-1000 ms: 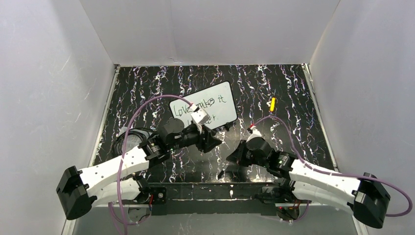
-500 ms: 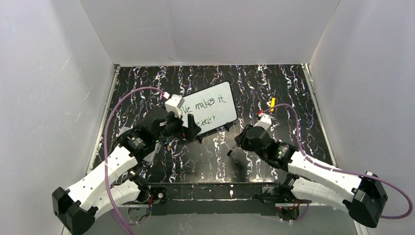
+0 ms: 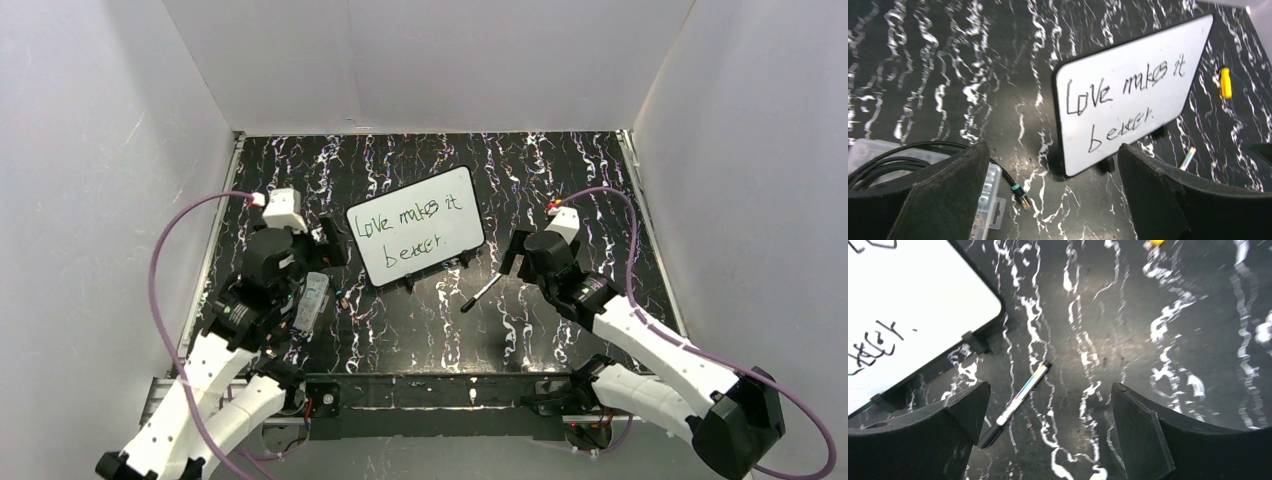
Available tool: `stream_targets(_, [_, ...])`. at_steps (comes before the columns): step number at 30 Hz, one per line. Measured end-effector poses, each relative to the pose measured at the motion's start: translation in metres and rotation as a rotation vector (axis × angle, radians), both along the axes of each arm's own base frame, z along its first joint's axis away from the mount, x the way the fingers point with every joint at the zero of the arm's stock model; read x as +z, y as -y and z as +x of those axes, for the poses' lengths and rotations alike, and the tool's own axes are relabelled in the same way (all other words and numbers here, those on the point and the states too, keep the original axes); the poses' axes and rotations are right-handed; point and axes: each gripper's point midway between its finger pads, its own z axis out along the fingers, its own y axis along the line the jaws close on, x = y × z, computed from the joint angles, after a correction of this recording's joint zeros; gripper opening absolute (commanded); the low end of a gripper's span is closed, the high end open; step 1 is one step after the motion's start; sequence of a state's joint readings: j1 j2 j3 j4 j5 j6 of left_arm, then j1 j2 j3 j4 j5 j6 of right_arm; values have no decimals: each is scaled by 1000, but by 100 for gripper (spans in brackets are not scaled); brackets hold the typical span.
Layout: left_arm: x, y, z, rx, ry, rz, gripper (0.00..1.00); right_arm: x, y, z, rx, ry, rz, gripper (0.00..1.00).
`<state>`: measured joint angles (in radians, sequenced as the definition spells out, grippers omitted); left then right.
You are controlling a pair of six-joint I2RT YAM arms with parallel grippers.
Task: Write a sentence on the whiteboard
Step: Reset both arms
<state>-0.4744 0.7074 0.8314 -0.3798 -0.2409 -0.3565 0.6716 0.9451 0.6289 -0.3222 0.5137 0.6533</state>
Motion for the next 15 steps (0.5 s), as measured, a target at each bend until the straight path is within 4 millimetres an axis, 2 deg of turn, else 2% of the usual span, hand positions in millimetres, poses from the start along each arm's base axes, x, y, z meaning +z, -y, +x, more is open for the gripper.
stream_targets(6, [26,-43,-12,170,123,24,98,39,31,5,-20,159,-127,99])
stream_targets(11, [26,-74,-21,303,130,92,98,74,52,2,-35,286,-186,99])
stream_targets(15, [24,-88,-28,346,126,143,98,94,65,-3,-40,358,-216,99])
